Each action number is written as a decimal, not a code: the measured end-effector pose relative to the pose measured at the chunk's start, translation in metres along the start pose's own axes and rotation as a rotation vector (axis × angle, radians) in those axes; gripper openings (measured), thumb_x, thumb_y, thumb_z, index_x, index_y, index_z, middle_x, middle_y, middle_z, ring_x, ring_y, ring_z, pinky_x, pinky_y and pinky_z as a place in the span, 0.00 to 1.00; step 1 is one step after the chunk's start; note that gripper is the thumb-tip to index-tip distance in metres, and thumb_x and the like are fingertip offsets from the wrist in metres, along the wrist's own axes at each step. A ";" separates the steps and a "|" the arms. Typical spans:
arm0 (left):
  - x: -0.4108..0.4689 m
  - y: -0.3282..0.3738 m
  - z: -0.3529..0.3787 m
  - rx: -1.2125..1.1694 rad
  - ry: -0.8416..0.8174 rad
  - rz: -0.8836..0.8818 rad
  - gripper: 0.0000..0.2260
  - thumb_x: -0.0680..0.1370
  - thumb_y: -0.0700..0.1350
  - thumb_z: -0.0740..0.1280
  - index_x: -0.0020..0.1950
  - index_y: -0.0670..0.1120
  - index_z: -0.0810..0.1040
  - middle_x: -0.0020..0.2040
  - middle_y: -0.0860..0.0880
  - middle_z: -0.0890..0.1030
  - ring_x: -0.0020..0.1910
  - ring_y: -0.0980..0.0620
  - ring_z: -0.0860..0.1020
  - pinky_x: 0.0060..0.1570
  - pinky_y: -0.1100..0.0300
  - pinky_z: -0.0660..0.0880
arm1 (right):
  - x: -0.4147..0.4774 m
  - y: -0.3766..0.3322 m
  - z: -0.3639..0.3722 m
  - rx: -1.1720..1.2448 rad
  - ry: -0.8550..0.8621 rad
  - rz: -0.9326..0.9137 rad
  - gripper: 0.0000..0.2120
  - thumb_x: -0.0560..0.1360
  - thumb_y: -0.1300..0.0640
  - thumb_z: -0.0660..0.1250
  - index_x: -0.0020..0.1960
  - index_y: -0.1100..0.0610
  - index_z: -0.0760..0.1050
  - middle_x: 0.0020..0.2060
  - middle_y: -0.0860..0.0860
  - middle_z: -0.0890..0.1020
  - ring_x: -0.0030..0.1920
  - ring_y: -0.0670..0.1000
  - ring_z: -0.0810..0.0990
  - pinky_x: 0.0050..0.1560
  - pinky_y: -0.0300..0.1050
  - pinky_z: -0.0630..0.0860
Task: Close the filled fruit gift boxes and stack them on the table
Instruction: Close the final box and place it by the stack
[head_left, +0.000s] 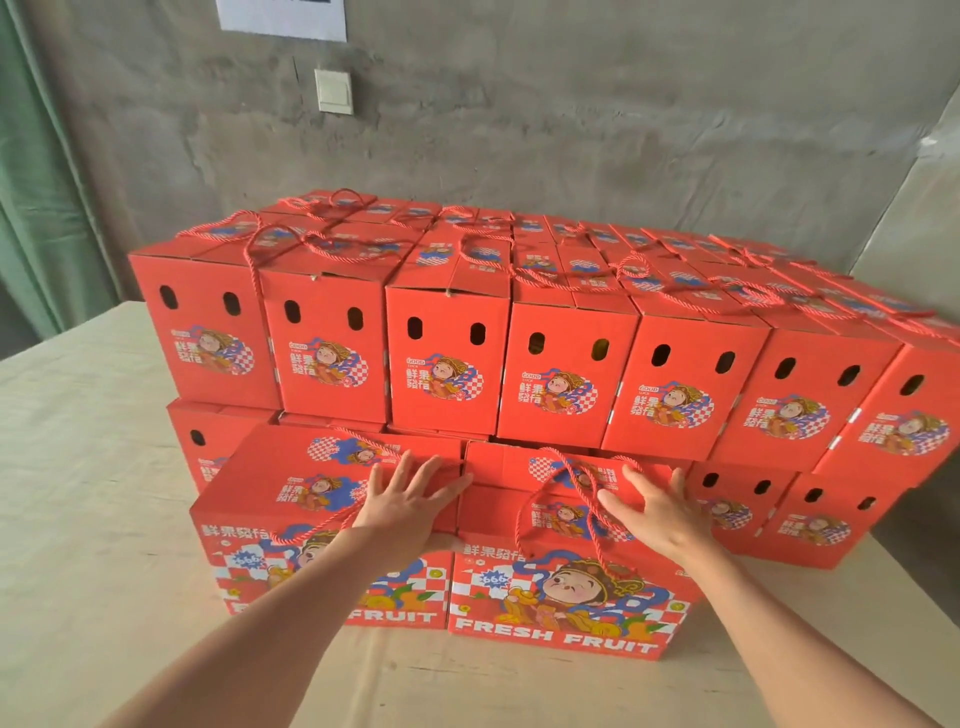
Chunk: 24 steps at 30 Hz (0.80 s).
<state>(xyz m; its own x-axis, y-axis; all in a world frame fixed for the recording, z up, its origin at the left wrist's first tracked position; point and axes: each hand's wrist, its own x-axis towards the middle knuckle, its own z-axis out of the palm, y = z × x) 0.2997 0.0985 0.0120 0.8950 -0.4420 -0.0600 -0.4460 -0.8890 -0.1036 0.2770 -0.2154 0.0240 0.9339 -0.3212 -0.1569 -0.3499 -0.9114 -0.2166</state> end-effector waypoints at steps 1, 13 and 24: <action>-0.003 -0.003 0.000 0.017 0.013 0.028 0.36 0.73 0.70 0.49 0.72 0.63 0.30 0.77 0.50 0.37 0.75 0.41 0.36 0.70 0.36 0.37 | -0.004 -0.001 0.001 -0.011 -0.003 -0.010 0.37 0.70 0.24 0.45 0.75 0.37 0.49 0.76 0.58 0.39 0.76 0.63 0.40 0.71 0.66 0.42; -0.063 -0.097 0.049 -0.297 0.248 -0.426 0.54 0.56 0.80 0.28 0.77 0.57 0.51 0.78 0.53 0.48 0.76 0.45 0.42 0.68 0.37 0.36 | -0.029 -0.011 0.022 -0.214 -0.056 -0.229 0.51 0.54 0.17 0.43 0.66 0.35 0.23 0.73 0.62 0.32 0.73 0.67 0.34 0.70 0.67 0.36; -0.065 -0.101 0.042 -0.394 0.243 -0.354 0.50 0.57 0.81 0.31 0.74 0.59 0.34 0.75 0.59 0.34 0.74 0.53 0.32 0.67 0.40 0.30 | -0.064 -0.035 0.048 -0.135 0.149 -0.203 0.38 0.72 0.27 0.50 0.70 0.34 0.27 0.75 0.54 0.34 0.74 0.64 0.34 0.69 0.68 0.36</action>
<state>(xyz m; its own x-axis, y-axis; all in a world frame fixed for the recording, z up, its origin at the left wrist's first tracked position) 0.2858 0.2220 -0.0158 0.9859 -0.0831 0.1453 -0.1245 -0.9443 0.3046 0.2259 -0.1509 -0.0051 0.9878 -0.1542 0.0222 -0.1514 -0.9837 -0.0969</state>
